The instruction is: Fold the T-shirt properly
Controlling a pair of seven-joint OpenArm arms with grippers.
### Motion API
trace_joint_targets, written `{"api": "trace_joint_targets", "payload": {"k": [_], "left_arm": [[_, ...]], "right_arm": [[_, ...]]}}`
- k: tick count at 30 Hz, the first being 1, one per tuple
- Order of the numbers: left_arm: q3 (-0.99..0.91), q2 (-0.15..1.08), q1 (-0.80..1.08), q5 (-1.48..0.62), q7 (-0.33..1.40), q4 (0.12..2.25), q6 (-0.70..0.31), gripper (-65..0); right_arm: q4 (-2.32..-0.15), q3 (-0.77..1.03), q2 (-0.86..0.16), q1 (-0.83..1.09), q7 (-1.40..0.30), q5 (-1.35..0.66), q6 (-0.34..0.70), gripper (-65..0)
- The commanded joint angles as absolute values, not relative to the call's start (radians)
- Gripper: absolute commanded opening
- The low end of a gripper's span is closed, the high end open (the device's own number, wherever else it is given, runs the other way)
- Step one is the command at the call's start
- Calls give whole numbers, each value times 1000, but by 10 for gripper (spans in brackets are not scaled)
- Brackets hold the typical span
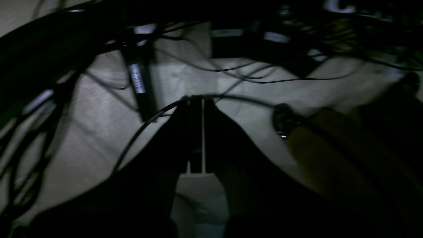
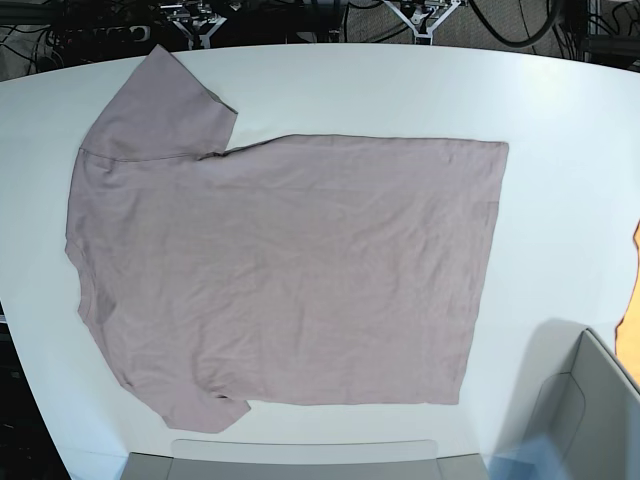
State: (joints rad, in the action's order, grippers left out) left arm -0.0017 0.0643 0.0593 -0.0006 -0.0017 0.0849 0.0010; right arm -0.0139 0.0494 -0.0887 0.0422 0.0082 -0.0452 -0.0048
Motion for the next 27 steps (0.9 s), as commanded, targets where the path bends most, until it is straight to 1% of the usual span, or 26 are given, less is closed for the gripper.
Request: {"api": "trace_joint_targets", "payload": {"k": [1, 7, 10, 11, 13, 16, 19, 21, 24, 27], "left_arm": [[-4, 68, 59, -2, -7, 90, 5, -648], [-5, 68, 64, -5, -5, 91, 5, -648], [-5, 68, 68, -5, 2, 91, 4, -648], [-5, 68, 71, -5, 2, 91, 4, -648], [-5, 68, 87, -5, 2, 93, 2, -648], [-7, 68, 96, -5, -5, 102, 2, -648], [-7, 68, 140, -7, 5, 193, 2, -647], [-7, 68, 180, -7, 5, 255, 2, -647], [-7, 70, 229, -7, 5, 309, 2, -647], [-7, 70, 265, -7, 5, 334, 2, -648]], "right_arm": [[-15, 48, -84, 61, 4, -27, 2, -650], [-15, 48, -84, 105, 10, 134, 2, -650], [-45, 53, -99, 130, 13, 159, 4, -650], [-77, 56, -102, 148, 13, 159, 16, -650], [-142, 58, -105, 185, 13, 157, 77, -650], [-193, 58, -108, 225, 5, 157, 196, -650], [-199, 58, -116, 237, 4, 156, 277, -650], [-199, 54, -116, 248, 4, 156, 300, -650], [-232, 56, -124, 268, 4, 156, 300, -650], [-308, 58, -154, 308, 4, 156, 300, -650]]}}
